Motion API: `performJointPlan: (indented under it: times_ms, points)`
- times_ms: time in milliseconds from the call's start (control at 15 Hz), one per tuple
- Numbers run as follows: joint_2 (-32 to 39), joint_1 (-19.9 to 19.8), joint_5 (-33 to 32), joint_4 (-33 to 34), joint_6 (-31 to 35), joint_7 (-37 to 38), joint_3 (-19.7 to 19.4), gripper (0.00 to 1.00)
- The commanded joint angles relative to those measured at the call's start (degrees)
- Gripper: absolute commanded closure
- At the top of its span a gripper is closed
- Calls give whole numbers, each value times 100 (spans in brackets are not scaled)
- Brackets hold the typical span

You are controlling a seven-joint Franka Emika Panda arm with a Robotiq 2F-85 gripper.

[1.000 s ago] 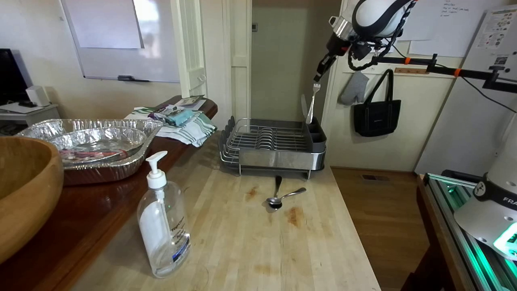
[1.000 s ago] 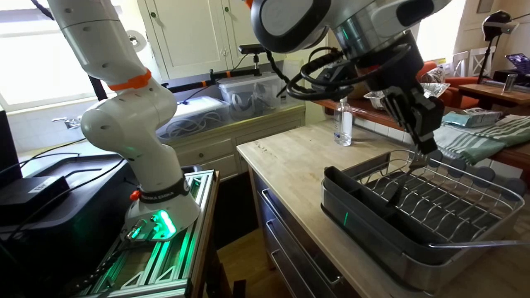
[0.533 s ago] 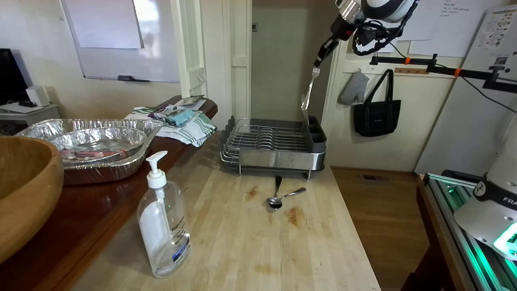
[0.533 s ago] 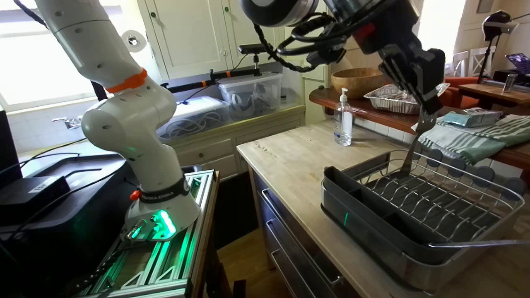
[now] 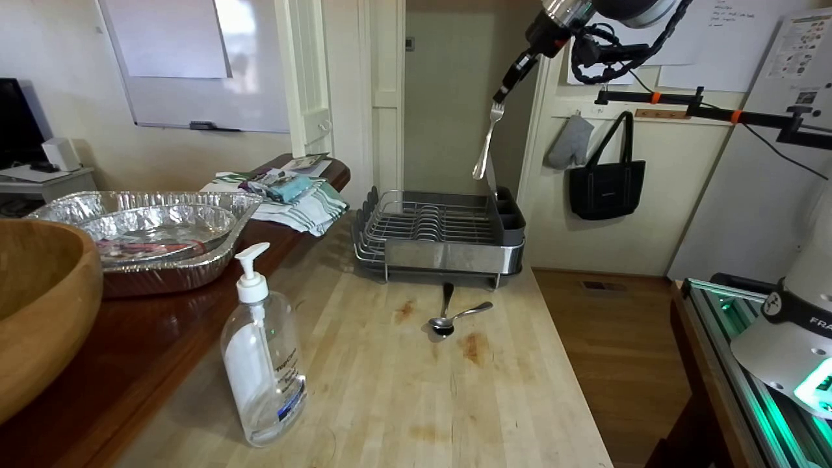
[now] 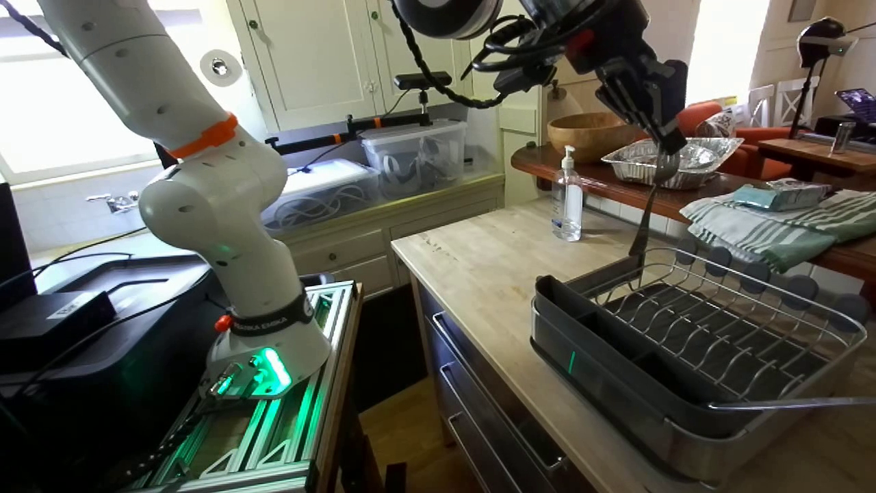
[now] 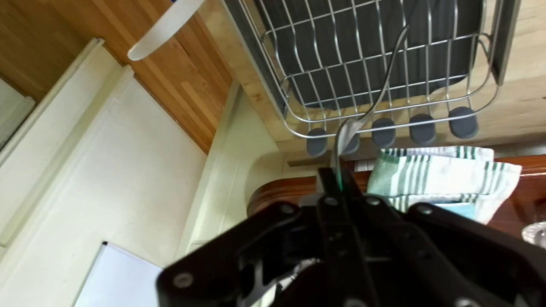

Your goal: Place the spoon in its rightful place

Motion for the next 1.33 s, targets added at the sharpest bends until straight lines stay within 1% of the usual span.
performJointPlan:
  times_ms: [0, 333, 600, 867, 1000, 1267]
  points:
    - [-174, 245, -34, -334, 122, 116, 234, 99]
    - [-105, 527, -131, -485, 10, 193, 649, 99]
    - [45, 651, -312, -537, -120, 269, 946, 99]
    - [228, 785, -523, -582, -298, 205, 1147, 99]
    - [371, 821, -639, -535, -534, 199, 1235, 99]
    - [605, 920, -737, -390, -1210, 156, 1348, 99]
